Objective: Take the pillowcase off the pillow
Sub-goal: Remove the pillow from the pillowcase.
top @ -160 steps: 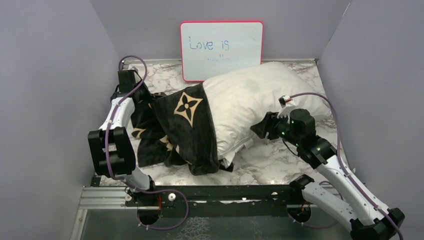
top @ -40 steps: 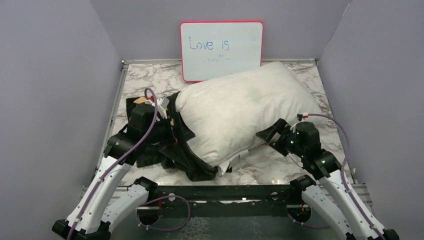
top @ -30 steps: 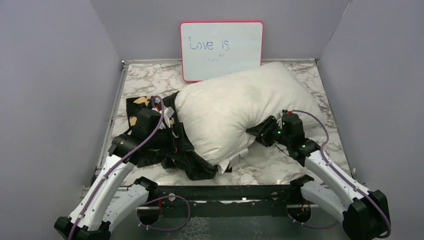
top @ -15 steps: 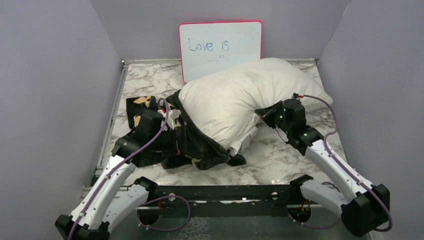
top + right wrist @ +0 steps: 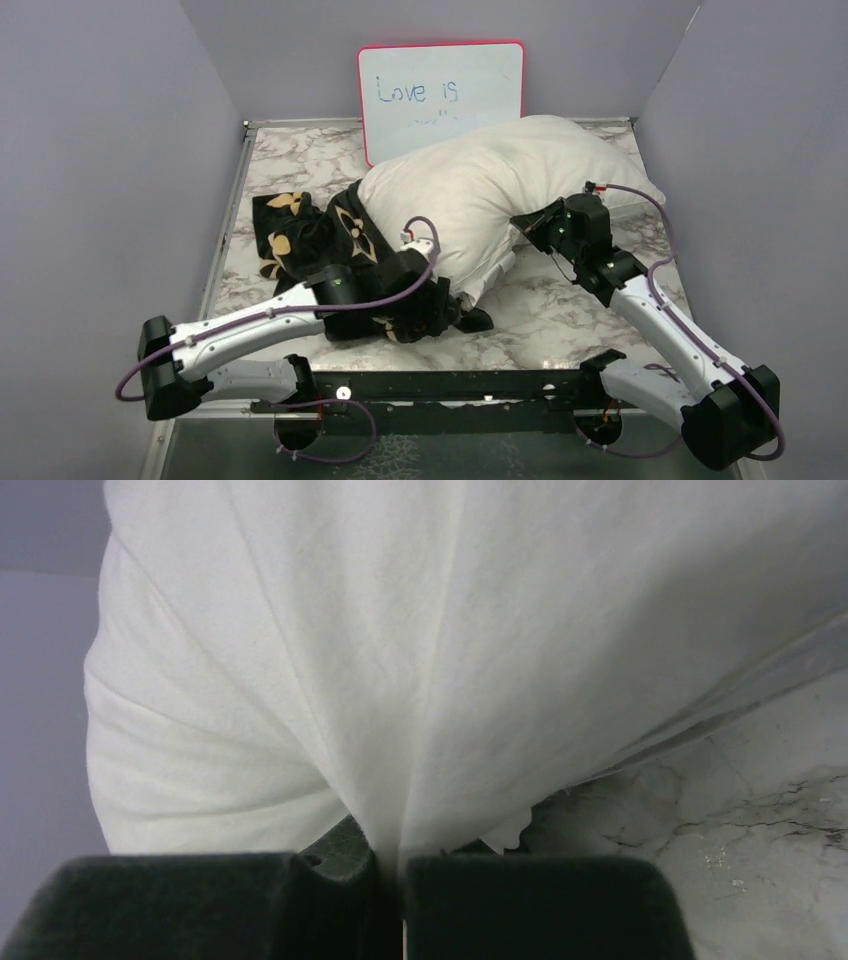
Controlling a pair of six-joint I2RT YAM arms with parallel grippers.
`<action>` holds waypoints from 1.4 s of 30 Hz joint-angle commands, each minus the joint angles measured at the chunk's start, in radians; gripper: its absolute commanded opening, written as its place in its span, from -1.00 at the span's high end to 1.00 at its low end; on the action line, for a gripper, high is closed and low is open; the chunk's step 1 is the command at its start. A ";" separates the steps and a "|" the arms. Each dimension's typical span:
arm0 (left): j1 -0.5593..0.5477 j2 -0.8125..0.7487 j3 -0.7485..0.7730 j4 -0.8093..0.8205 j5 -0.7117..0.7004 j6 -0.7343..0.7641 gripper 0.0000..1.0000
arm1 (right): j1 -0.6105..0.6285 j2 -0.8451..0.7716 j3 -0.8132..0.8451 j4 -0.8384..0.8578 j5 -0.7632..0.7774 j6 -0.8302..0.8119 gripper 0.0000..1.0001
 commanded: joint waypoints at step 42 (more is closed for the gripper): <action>0.339 0.115 0.360 -0.188 -0.569 0.278 -0.97 | -0.012 -0.353 -0.024 -0.320 0.380 -0.187 0.99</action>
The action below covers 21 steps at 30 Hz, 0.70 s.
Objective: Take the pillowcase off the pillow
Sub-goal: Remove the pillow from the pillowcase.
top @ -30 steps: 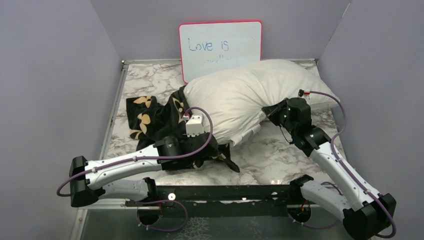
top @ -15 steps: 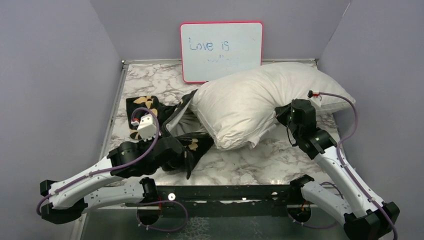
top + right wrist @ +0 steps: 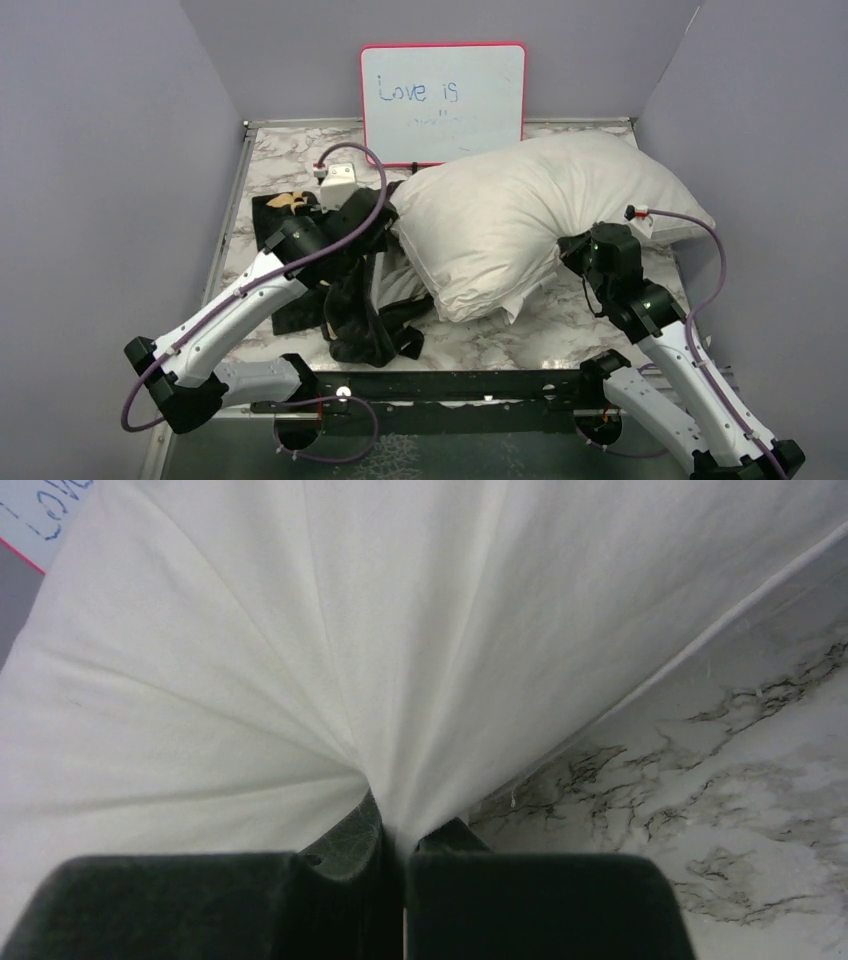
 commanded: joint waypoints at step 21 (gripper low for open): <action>0.616 0.278 -0.349 0.774 0.823 0.506 -0.12 | -0.008 -0.040 0.023 -0.001 -0.005 0.032 0.99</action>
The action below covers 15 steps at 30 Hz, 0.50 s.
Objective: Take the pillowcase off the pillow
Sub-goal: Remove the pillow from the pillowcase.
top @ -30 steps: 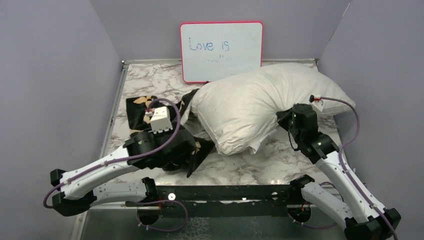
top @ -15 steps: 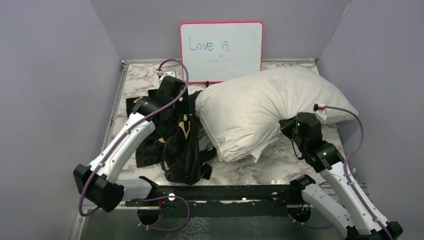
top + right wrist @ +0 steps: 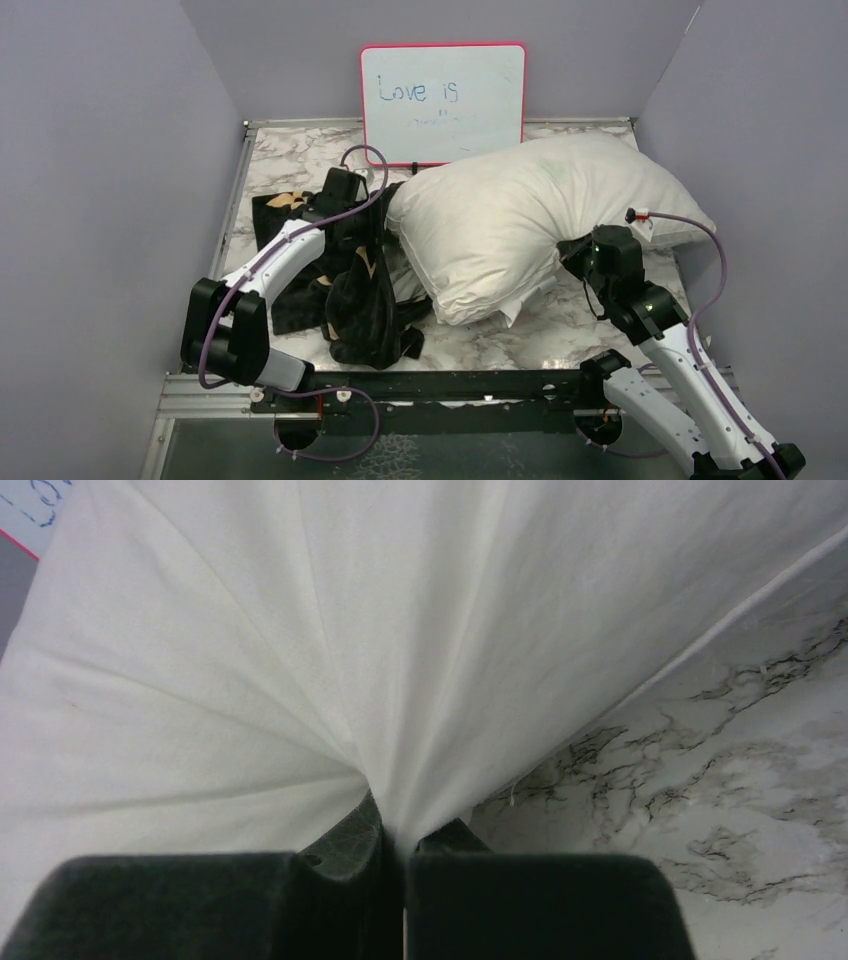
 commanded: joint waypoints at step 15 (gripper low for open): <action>0.610 -0.184 0.160 -0.133 -0.357 0.115 1.00 | -0.006 -0.060 0.046 0.011 0.080 0.008 0.99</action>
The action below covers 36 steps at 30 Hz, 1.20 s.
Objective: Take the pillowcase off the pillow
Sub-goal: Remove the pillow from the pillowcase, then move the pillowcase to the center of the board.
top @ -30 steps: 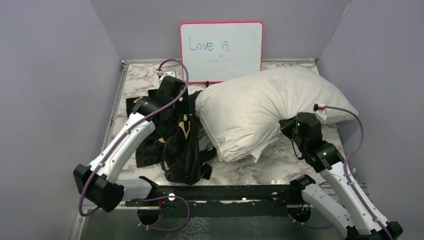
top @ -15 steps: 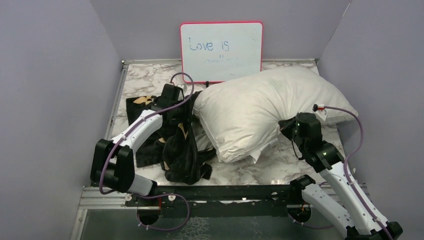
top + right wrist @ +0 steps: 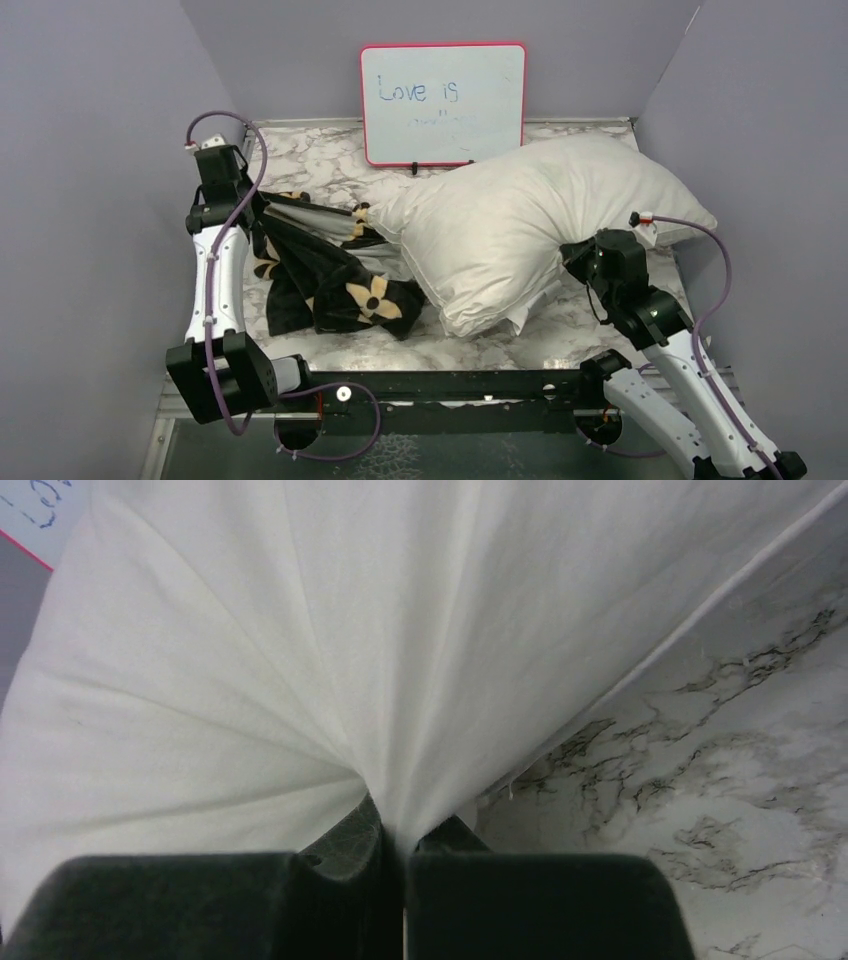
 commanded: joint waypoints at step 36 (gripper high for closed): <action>-0.663 -0.068 -0.326 0.048 0.376 -0.063 -0.59 | -0.006 0.017 0.047 0.070 0.053 0.055 0.99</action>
